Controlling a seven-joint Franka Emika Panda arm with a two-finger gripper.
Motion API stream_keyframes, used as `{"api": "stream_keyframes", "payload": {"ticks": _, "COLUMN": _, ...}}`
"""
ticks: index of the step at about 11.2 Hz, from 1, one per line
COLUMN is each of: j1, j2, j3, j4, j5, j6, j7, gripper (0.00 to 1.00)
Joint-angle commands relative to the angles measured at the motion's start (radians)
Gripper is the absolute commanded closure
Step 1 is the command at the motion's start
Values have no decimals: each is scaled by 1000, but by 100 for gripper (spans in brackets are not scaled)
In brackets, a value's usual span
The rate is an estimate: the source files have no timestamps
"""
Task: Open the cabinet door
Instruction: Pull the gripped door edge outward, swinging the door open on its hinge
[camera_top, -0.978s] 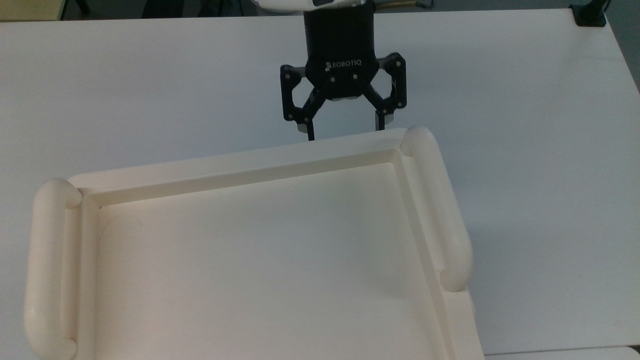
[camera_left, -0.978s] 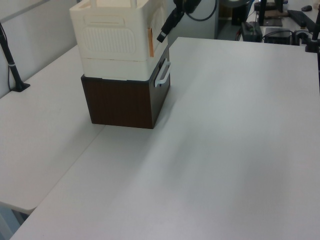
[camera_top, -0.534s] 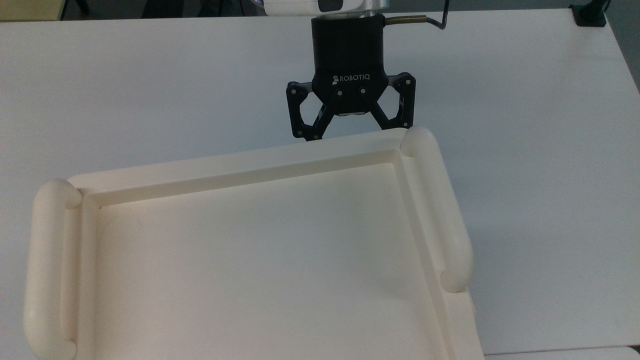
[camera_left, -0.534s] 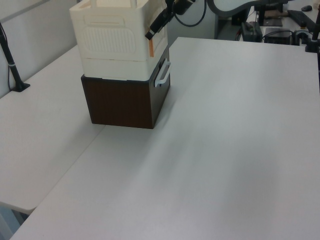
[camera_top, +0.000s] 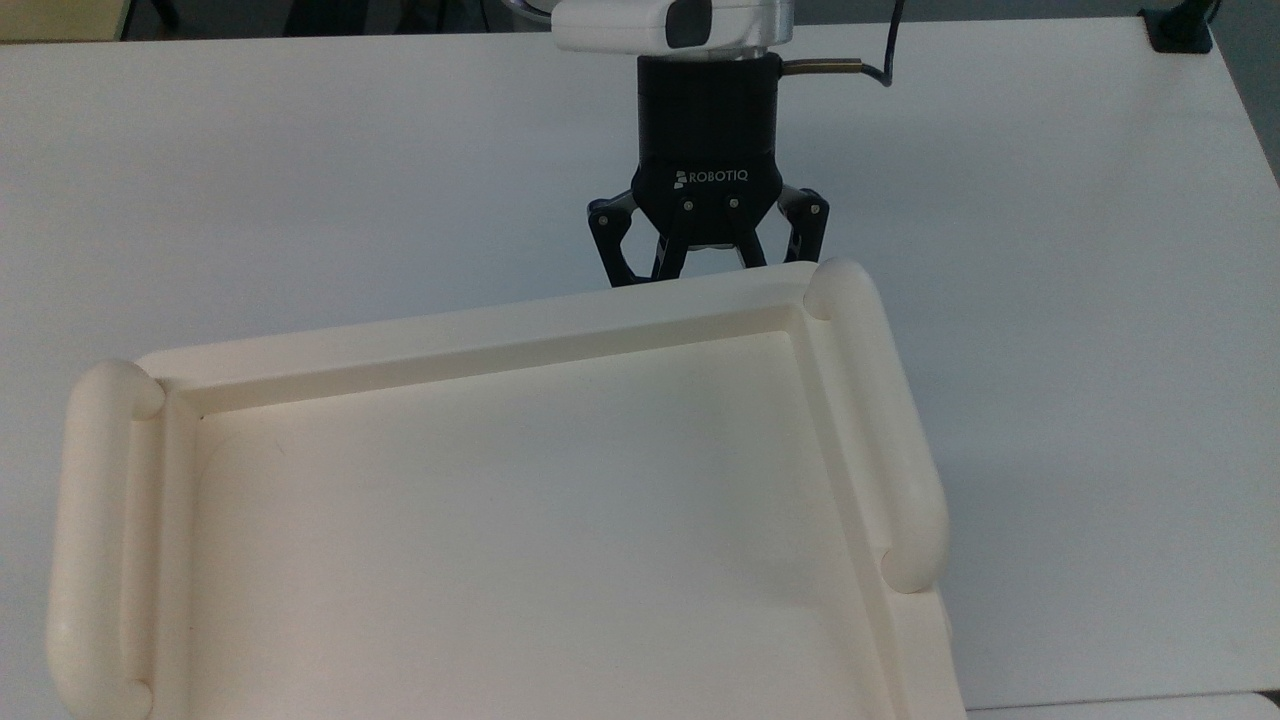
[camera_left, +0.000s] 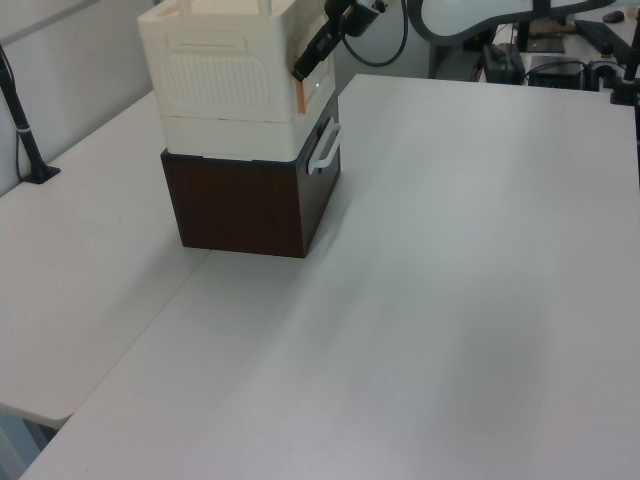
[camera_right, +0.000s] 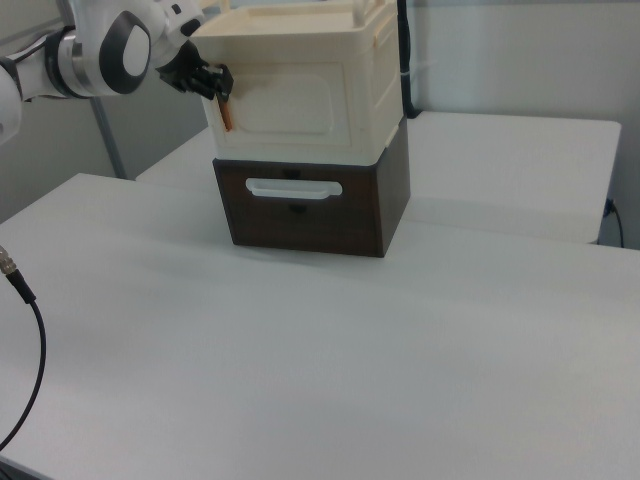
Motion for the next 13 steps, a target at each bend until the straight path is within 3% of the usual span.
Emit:
{"api": "stream_keyframes", "payload": {"ticks": 1, "j1": -9, "j2": 37, "j3": -21, "j4": 29, "j5": -15, "j6": 8, "j7": 17, "gripper": 95}}
{"api": "stream_keyframes", "payload": {"ticks": 2, "j1": -9, "j2": 32, "j3": -23, "j4": 25, "j5": -15, "j6": 8, "j7": 17, "gripper": 100}}
{"api": "stream_keyframes", "payload": {"ticks": 5, "j1": -26, "j2": -17, "j3": -15, "j4": 0, "j5": -7, "j6": -5, "j7": 17, "gripper": 100}}
{"api": "stream_keyframes", "payload": {"ticks": 8, "j1": -36, "j2": -119, "j3": 22, "j4": -109, "j5": 0, "j6": -36, "j7": 10, "gripper": 100}}
{"api": "stream_keyframes", "payload": {"ticks": 9, "j1": -88, "j2": -165, "j3": 77, "j4": -127, "j5": 2, "j6": -111, "j7": -11, "gripper": 100}}
{"api": "stream_keyframes", "payload": {"ticks": 11, "j1": -146, "j2": -195, "j3": 115, "j4": -127, "j5": 16, "j6": -236, "j7": -84, "gripper": 100}}
{"api": "stream_keyframes", "payload": {"ticks": 13, "j1": -191, "j2": -216, "j3": 120, "j4": -127, "j5": 48, "j6": -358, "j7": -196, "gripper": 99}}
